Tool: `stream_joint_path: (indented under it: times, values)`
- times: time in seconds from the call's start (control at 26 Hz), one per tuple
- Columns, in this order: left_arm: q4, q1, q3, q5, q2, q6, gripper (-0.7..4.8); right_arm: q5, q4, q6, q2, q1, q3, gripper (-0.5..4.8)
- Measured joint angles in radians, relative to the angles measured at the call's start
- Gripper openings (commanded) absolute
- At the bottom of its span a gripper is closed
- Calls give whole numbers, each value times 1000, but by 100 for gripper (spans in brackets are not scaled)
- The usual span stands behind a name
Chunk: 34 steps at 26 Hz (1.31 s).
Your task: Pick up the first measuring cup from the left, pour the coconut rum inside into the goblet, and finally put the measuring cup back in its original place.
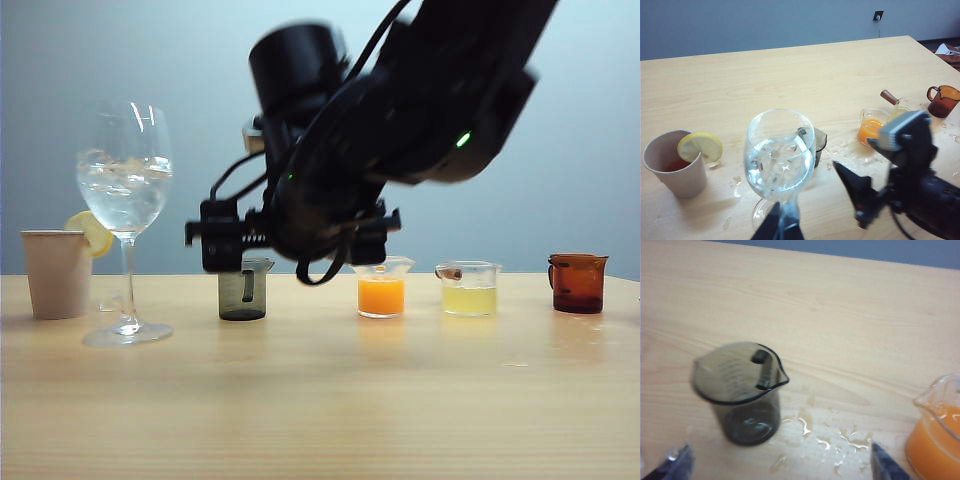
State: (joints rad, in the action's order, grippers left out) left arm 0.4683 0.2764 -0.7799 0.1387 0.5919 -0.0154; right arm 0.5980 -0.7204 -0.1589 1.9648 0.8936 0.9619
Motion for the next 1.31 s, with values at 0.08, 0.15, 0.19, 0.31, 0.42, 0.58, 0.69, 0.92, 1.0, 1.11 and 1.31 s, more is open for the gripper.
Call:
stream_joint_path:
  times: [0.08, 0.15, 0.19, 0.31, 0.42, 0.58, 0.69, 0.92, 1.0, 1.11, 1.31]
  values:
    - [0, 0, 0, 0, 0, 0, -3, 4, 8, 0, -109, 12, -93, 18]
    - [0, 0, 0, 0, 0, 0, -3, 5, 50, 0, -226, 17, -150, -6]
    - [0, 0, 0, 0, 0, 0, -3, 1, 117, 0, -303, 19, -163, -5]
    - [0, 0, 0, 0, 0, 0, -3, -68, 353, 2, -467, 21, -164, -5]
    - [0, 0, 0, 0, 0, 0, -3, -149, 536, 3, -610, 20, -165, -5]
    - [0, 0, 0, 0, 0, 0, -3, -226, 661, 3, -784, 20, -166, -5]
    - [0, 0, 0, 0, 0, 0, -3, -258, 728, 3, -898, 21, -163, -5]
    - [0, 0, 0, 1, 0, -2, -4, -281, 993, 8, -1129, 21, -166, -5]
    - [-1, 0, 0, 2, 0, -6, -4, -284, 1066, 11, -1202, 21, -165, -5]
    - [-21, 0, 0, -4, 2, -100, -5, -287, 1209, 24, -1366, 22, -166, -5]
    - [-43, 0, 53, 106, -26, -125, -4, -367, 1309, 34, -1539, 24, -242, -5]
